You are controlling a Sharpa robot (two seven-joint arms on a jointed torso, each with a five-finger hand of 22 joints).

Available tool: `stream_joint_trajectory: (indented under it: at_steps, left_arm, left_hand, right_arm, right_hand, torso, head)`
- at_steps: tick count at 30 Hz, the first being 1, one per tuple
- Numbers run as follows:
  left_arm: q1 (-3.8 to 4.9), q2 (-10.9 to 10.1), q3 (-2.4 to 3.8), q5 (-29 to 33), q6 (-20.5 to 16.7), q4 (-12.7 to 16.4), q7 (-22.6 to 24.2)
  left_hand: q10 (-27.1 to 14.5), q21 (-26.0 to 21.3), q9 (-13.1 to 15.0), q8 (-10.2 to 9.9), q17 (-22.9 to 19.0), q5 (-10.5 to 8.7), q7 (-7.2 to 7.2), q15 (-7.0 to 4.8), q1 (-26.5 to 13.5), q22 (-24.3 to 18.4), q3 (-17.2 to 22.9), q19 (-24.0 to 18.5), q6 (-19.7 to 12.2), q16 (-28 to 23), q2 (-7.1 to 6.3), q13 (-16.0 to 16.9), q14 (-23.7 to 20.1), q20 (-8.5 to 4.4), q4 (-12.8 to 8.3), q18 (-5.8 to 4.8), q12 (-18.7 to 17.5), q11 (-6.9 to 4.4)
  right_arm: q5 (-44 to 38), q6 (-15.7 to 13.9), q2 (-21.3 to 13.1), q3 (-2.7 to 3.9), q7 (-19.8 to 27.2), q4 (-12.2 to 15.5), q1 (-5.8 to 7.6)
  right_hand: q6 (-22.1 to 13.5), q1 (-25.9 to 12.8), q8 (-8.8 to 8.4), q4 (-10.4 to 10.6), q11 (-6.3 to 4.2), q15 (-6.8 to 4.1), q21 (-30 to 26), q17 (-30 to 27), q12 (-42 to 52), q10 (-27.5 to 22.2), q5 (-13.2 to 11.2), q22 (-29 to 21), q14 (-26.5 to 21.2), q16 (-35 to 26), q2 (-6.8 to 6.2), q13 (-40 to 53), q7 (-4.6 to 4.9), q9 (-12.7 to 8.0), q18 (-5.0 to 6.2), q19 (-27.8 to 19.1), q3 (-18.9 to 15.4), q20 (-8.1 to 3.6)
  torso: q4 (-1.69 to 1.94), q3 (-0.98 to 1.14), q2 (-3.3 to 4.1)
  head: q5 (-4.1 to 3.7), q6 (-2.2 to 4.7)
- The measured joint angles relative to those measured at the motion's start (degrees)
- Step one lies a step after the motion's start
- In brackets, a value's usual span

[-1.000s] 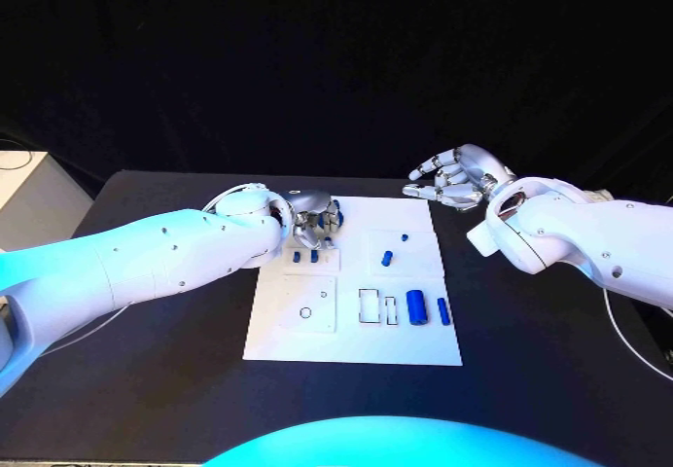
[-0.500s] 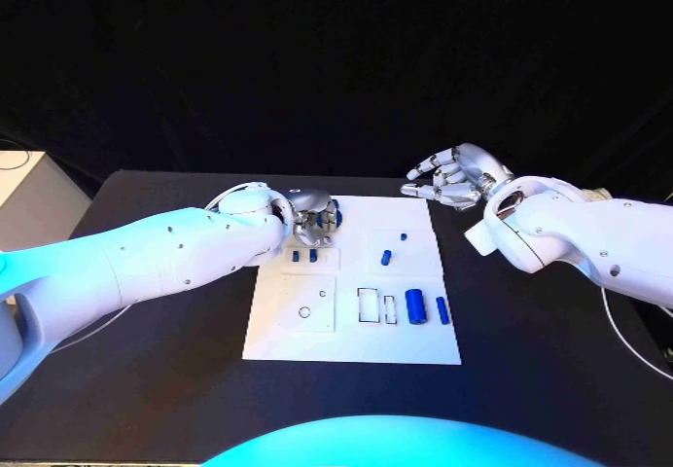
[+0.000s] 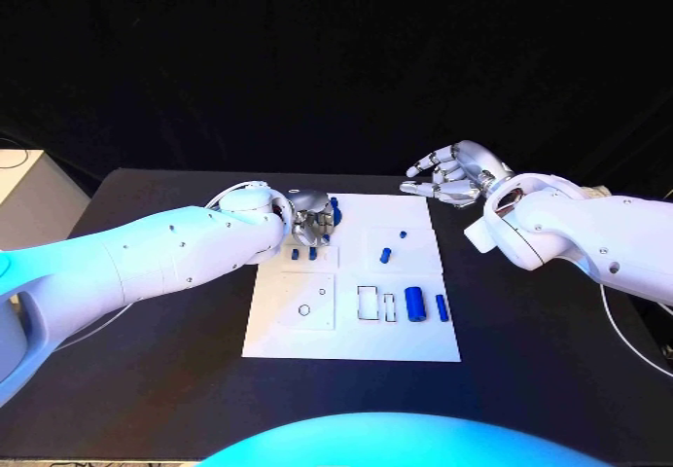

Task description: Assemble the parts on the task board

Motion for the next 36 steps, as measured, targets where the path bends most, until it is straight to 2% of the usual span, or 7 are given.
stream_joint_trajectory:
  at_steps: [14,18,20,24,28,33,36]
  left_arm:
    - [-0.25,0.73,0.17,-0.09,0.62,-0.55,-0.32]
    - [-0.3,0.87,0.23,-0.12,0.53,-0.75,-0.32]
    - [-0.34,0.94,0.24,-0.13,0.43,-0.84,-0.31]
    - [-0.42,1.05,0.24,-0.16,0.22,-0.98,-0.3]
    - [-0.43,1.12,0.24,-0.21,-0.03,-1.05,-0.3]
    - [-0.47,1.16,0.24,-0.25,-0.27,-1.08,-0.3]
    - [-0.49,1.16,0.23,-0.25,-0.46,-1.08,-0.2]
  left_hand:
    - [1.43,0.67,-0.57,-0.2,1.55,0.0,-0.28,-0.34,0.29,0.6,0.95,0.0,1.12,1.45,0.29,-0.21,1.5,0.0,-0.63,0.0,-0.18,-0.62]
    - [2.49,1.25,-0.78,-0.2,2.65,0.0,-0.51,-0.76,0.61,0.94,1.34,-0.15,1.95,2.47,0.62,-0.54,2.78,-0.15,-1.03,-0.01,-0.18,-0.82]
    - [3.45,1.67,-0.8,-0.2,3.54,0.0,-0.52,-0.97,1.0,1.22,1.69,0.02,2.83,3.05,1.0,-0.76,3.83,-0.43,-1.38,0.8,-0.26,-1.1]
    - [5.9,3.53,-0.83,-0.2,6.36,-0.21,-0.67,-1.69,1.67,2.98,2.78,1.05,4.57,4.67,1.67,-1.13,6.81,-1.46,-2.47,0.81,-1.07,-1.93]
    - [8.34,5.77,-1.01,-1.09,8.35,-0.43,-0.58,-2.36,2.05,5.18,4.28,2.07,5.74,5.59,2.05,-1.6,9.06,-2.48,-4.36,0.81,-2.25,-2.38]
    - [9.68,7.57,-1.28,-2.29,8.71,-0.67,-0.4,-2.49,2.21,6.66,5.82,2.16,6.33,5.79,2.21,-1.88,9.39,-2.56,-6.5,0.81,-3.73,-2.44]
    - [10.06,7.88,-1.61,-3.51,7.2,-0.69,-0.3,-2.49,2.21,6.85,6.46,1.39,6.24,5.79,2.21,-2.25,9.39,-2.42,-7.14,0.81,-5.27,-2.38]
  right_arm:
    - [0.01,0.0,-0.02,0.0,0.01,0.08,0.0]
    - [0.01,0.0,-0.04,0.0,0.01,0.13,0.0]
    - [0.01,0.0,-0.05,0.0,0.01,0.16,0.0]
    - [0.01,0.0,-0.06,0.0,0.01,0.18,0.0]
    - [0.01,0.0,-0.07,0.0,0.01,0.21,0.0]
    - [0.01,0.0,-0.08,0.01,0.01,0.22,0.0]
    - [0.01,0.0,-0.08,0.01,0.01,0.22,0.0]
  right_hand:
    - [0.0,0.0,0.0,0.0,0.0,0.0,0.0,0.05,-0.22,0.01,0.0,-0.01,0.0,0.0,0.0,-0.16,0.0,-0.01,0.0,0.0,0.0,0.0]
    - [0.0,0.0,0.0,0.0,0.0,0.0,0.0,0.04,-0.22,0.01,0.0,-0.01,0.0,0.0,0.0,-0.16,0.0,-0.01,0.0,0.0,0.0,0.0]
    - [0.0,0.0,0.0,0.0,0.01,0.0,0.0,0.04,-0.22,0.01,0.0,-0.01,0.0,0.0,0.0,-0.15,0.0,-0.01,0.0,0.0,0.0,0.0]
    - [0.0,0.0,0.0,0.0,0.01,0.0,0.0,0.04,-0.22,0.01,0.0,-0.01,0.0,0.0,0.0,-0.15,0.0,-0.01,0.0,0.0,0.0,0.0]
    - [0.0,0.0,0.0,0.0,0.01,0.0,0.0,0.04,-0.22,0.01,0.0,-0.02,0.0,0.0,0.0,-0.15,0.0,-0.01,0.0,0.0,0.0,0.0]
    - [0.0,0.0,0.0,0.0,0.01,0.0,0.0,0.04,-0.22,0.01,0.0,-0.02,0.0,0.0,0.0,-0.24,0.0,-0.01,0.0,0.0,0.0,0.0]
    - [0.0,0.0,0.0,0.0,0.01,0.0,0.0,0.03,-0.22,0.01,0.0,-0.02,0.0,0.0,0.0,-0.24,0.0,-0.01,0.0,0.0,0.0,0.0]
  torso:
    - [0.0,-0.02,0.01]
    - [0.01,-0.02,0.02]
    - [-0.01,-0.02,0.03]
    - [-0.01,-0.02,0.03]
    - [-0.01,-0.02,0.02]
    - [-0.01,-0.02,-0.01]
    - [-0.01,-0.02,-0.02]
  head:
    - [-0.31,-0.21]
    - [-0.36,-0.26]
    - [-0.41,-0.27]
    - [-0.44,-0.27]
    - [-0.49,-0.3]
    - [-0.57,-0.31]
    - [-0.58,-0.31]
